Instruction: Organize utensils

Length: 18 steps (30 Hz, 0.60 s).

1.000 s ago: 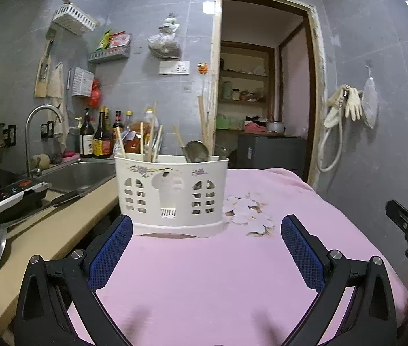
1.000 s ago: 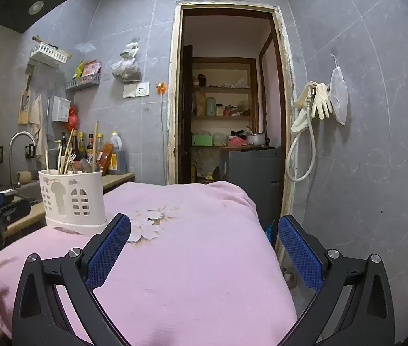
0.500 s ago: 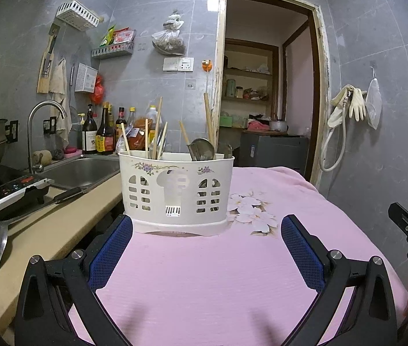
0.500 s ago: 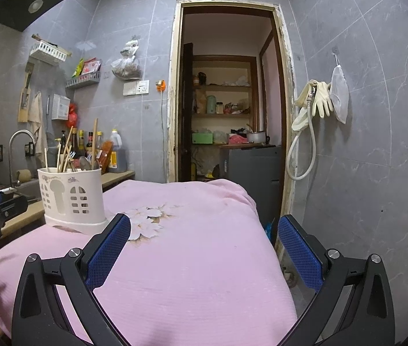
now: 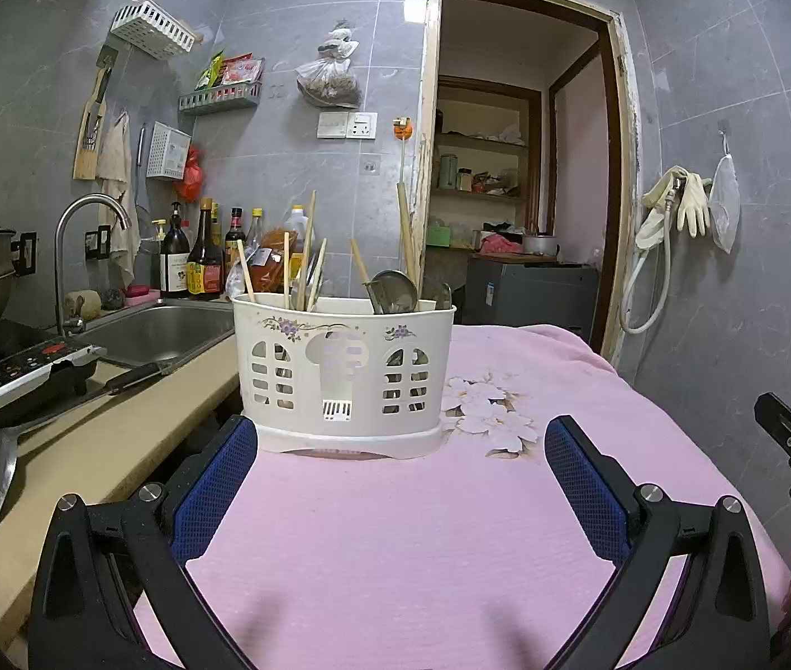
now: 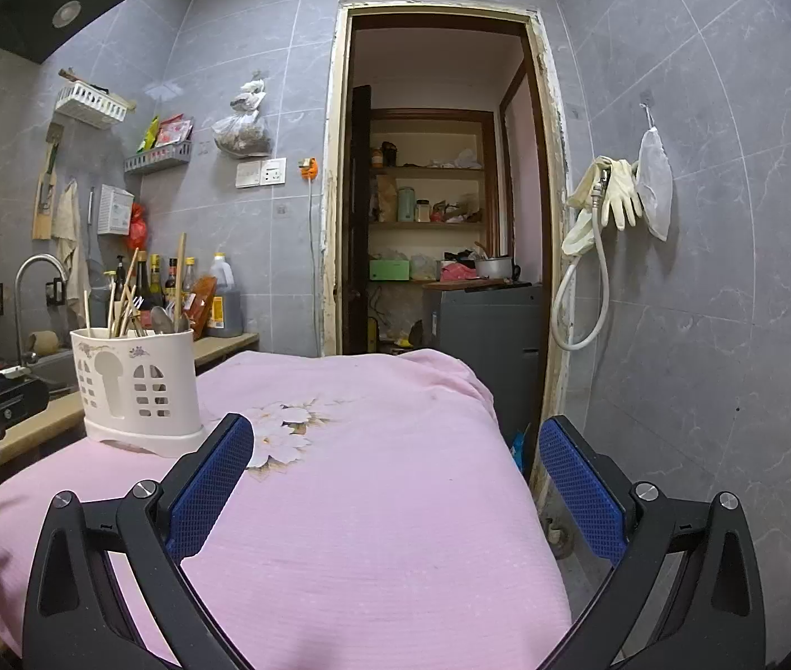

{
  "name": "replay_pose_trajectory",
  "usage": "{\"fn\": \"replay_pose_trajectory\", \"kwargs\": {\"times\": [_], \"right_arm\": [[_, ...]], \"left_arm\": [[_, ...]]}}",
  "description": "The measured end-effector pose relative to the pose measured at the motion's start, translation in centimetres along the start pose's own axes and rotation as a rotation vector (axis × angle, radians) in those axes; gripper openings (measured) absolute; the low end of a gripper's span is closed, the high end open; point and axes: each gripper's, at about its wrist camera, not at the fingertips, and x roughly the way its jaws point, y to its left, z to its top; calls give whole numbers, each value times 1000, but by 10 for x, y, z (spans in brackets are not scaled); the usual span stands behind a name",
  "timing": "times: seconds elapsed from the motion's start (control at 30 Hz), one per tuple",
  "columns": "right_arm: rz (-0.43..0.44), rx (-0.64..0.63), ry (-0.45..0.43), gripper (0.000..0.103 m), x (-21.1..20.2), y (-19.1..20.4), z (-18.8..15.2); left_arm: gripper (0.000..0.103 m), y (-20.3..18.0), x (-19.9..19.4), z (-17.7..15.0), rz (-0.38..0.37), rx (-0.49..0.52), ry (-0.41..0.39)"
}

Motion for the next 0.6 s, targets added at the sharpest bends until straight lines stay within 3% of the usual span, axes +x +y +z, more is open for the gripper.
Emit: {"fn": "replay_pose_trajectory", "kwargs": {"times": [0.6], "right_arm": [[-1, 2, 4, 103, 0, -4, -1]], "left_arm": [[101, 1, 2, -2, -5, 3, 14]]}}
